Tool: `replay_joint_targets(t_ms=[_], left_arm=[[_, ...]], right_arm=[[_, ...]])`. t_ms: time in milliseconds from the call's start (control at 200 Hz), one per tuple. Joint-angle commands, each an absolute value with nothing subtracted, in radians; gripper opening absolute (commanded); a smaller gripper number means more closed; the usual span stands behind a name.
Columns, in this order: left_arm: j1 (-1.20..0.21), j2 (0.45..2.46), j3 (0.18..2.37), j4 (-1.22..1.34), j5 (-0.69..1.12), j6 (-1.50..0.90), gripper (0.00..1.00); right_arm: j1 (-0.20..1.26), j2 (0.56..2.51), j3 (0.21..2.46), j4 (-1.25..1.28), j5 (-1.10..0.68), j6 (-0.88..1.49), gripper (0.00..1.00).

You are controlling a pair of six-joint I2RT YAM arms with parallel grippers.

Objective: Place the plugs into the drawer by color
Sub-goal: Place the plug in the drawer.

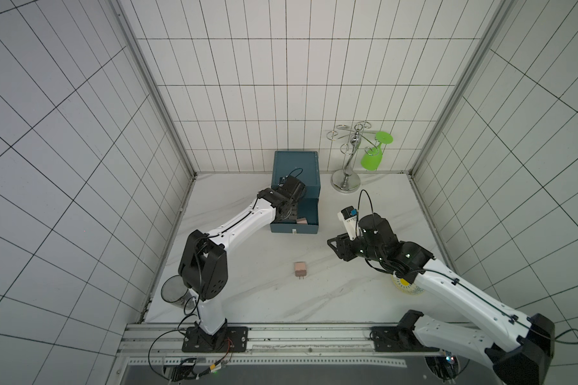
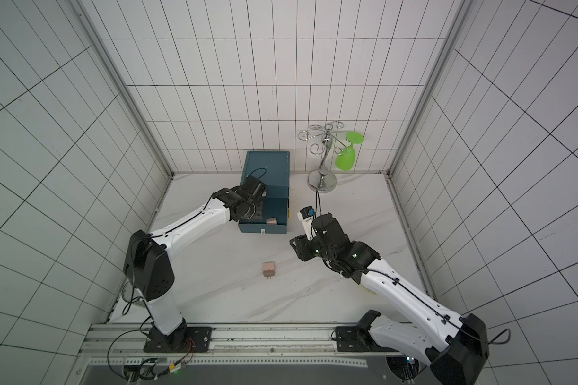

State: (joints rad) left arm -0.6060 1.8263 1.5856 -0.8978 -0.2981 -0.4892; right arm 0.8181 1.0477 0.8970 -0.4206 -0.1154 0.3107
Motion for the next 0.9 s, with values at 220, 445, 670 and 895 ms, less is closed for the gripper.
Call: replay_joint_targets(t_ms=[220,445,670,895], left_arm=[[-0.591,1.911,1.546,-0.8,-0.274,-0.507,0.18],[-0.592,1.94,1.543,-0.781,-0.277,-0.522,0.46],[-0.597,1.89,1.547,-0.772,-0.284,-0.54,0.63],[-0.617,1.791,1.546,-0.811,-0.311,-0.555,0.74]], right_arm=[[0.813,1.08,0.879,-0.428,-0.111,0.305,0.5],[0.813,1.107,0.898,-0.456,-0.101,0.293,0.51],[0.813,1.125,0.906,-0.465,-0.114,0.293,0.54],[0.813,1.166,0.917,-0.474,-0.15,0.291,0.56]])
